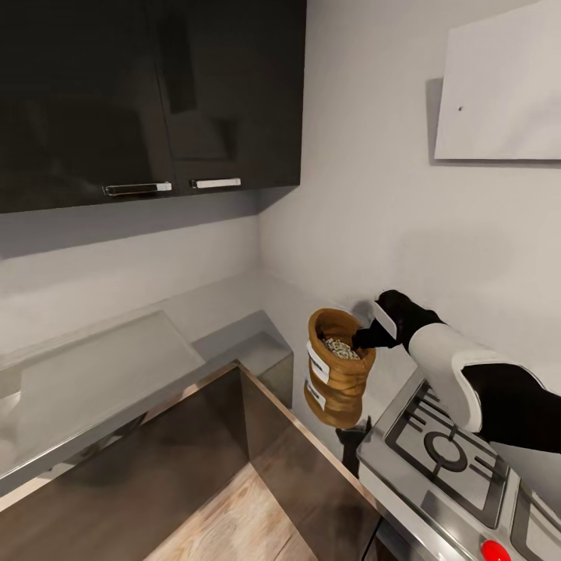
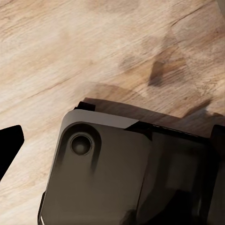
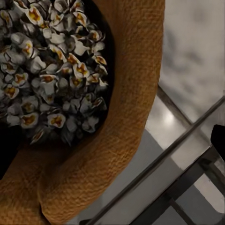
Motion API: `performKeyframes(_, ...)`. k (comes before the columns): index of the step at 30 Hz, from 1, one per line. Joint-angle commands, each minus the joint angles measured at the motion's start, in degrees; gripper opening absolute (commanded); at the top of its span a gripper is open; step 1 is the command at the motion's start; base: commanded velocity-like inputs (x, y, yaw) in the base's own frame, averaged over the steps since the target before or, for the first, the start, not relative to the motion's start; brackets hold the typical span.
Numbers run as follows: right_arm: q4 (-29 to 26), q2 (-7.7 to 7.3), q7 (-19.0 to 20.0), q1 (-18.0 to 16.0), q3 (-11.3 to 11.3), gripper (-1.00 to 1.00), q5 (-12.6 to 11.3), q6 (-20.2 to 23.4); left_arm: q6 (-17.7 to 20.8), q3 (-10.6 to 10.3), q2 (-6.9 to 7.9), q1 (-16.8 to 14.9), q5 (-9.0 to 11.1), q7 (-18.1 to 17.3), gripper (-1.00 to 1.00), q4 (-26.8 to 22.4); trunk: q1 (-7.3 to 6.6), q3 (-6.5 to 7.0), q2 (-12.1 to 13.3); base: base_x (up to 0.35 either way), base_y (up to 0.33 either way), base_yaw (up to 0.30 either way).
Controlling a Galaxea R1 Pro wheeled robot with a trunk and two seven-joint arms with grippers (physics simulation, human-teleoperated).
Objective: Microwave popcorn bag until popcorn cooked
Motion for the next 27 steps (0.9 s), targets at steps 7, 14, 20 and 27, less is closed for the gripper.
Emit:
performKeyframes(7, -0.6, -0.12, 0.1, 2.3, 0.2, 1.00, 0.0, -1.2, -0.2, 0.0, -0.01, 0.0, 0.4, 0.0, 1.00, 0.0, 0.03, -0.13, -0.1, 0.000, 0.000, 0.000)
performKeyframes(14, -0.6, -0.16, 0.1, 2.6, 0.1, 1.00, 0.0, -1.9, -0.2, 0.0, -0.01, 0.0, 0.3, -0.1, 1.00, 0.0, 0.03, -0.13, -0.1, 0.000, 0.000, 0.000)
performKeyframes(20, -0.6, -0.14, 0.1, 2.7, 0.1, 1.00, 0.0, -1.9, -0.2, 0.0, -0.01, 0.0, 0.3, -0.1, 1.00, 0.0, 0.03, -0.13, -0.1, 0.000, 0.000, 0.000)
performKeyframes(27, -0.6, -0.06, 0.1, 2.7, 0.2, -1.00, 0.0, -2.0, -0.2, 0.0, -0.01, 0.0, 0.3, -0.1, 1.00, 0.0, 0.03, -0.13, -0.1, 0.000, 0.000, 0.000)
